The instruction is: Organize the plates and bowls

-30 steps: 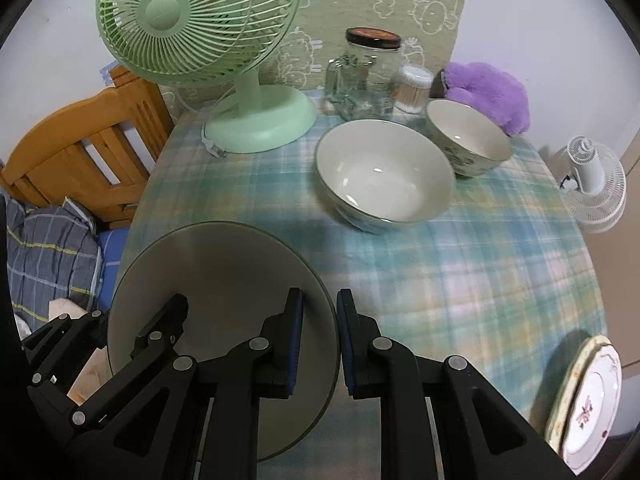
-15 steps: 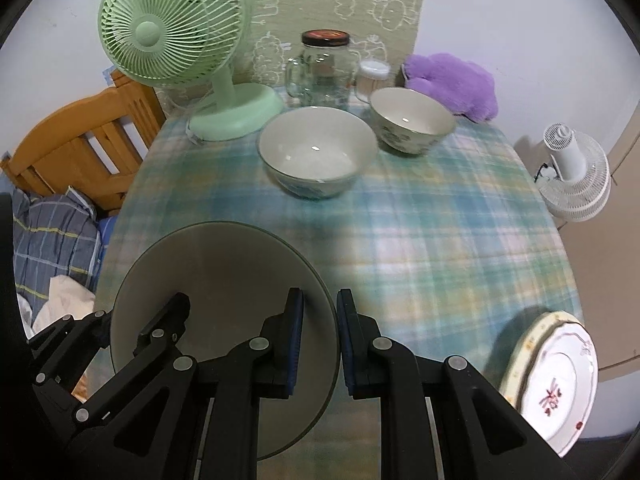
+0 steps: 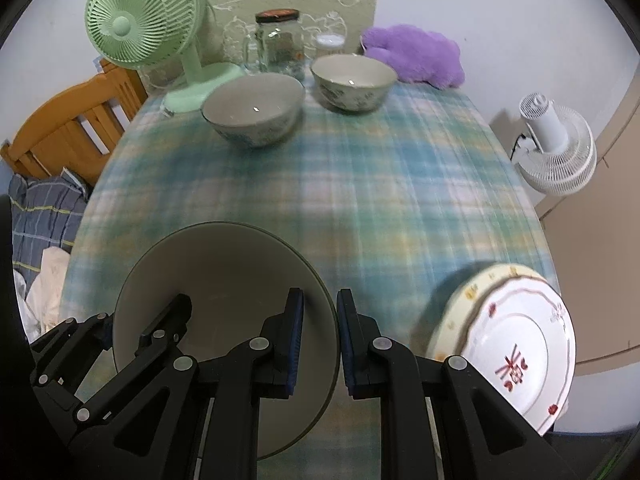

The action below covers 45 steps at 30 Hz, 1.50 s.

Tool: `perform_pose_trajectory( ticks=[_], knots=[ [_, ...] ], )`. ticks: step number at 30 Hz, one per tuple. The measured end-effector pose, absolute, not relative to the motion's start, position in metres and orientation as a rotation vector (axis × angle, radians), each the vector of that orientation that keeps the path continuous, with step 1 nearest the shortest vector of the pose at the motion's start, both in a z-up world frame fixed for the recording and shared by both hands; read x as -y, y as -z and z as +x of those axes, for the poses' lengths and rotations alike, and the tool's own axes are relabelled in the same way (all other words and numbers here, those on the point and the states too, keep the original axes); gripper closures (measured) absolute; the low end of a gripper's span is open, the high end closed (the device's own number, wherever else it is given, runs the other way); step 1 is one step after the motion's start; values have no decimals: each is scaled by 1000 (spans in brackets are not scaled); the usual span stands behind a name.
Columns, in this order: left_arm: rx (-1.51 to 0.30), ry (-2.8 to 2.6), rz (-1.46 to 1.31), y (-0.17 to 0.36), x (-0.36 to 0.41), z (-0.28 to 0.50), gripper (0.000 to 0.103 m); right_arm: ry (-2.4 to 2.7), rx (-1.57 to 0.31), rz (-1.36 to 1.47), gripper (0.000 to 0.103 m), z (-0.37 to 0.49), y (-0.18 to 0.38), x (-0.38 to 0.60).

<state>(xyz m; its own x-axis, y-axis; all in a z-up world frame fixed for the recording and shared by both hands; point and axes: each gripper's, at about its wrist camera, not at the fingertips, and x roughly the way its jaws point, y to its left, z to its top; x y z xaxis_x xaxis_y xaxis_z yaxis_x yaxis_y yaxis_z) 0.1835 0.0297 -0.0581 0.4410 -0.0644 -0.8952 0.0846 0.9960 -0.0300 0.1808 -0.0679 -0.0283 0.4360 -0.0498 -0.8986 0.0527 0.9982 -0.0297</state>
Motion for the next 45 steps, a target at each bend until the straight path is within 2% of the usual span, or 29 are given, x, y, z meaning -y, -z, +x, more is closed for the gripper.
perform_pose_trajectory(
  ticks=[25, 33, 34, 35, 40, 42, 45],
  knots=[
    [-1165, 39, 26, 89, 8, 139, 80, 5, -1184, -30, 82, 141, 67, 105],
    [-1164, 7, 6, 91, 8, 135, 63, -31, -1182, -37, 82, 141, 69, 107],
    [-1167, 3, 5, 92, 8, 135, 59, -42, -1188, -40, 82, 141, 71, 107],
    [-1170, -2, 1, 93, 9, 133, 51, -52, -1193, -44, 82, 141, 72, 107],
    [-1146, -13, 9, 90, 13, 126, 32, -82, -1202, -52, 79, 139, 76, 109],
    [-1140, -13, 17, 87, 14, 124, 29, -91, -1213, -49, 75, 139, 76, 110],
    [-1125, -9, 23, 81, 10, 124, 25, -94, -1201, -38, 73, 137, 70, 111]
  ],
)
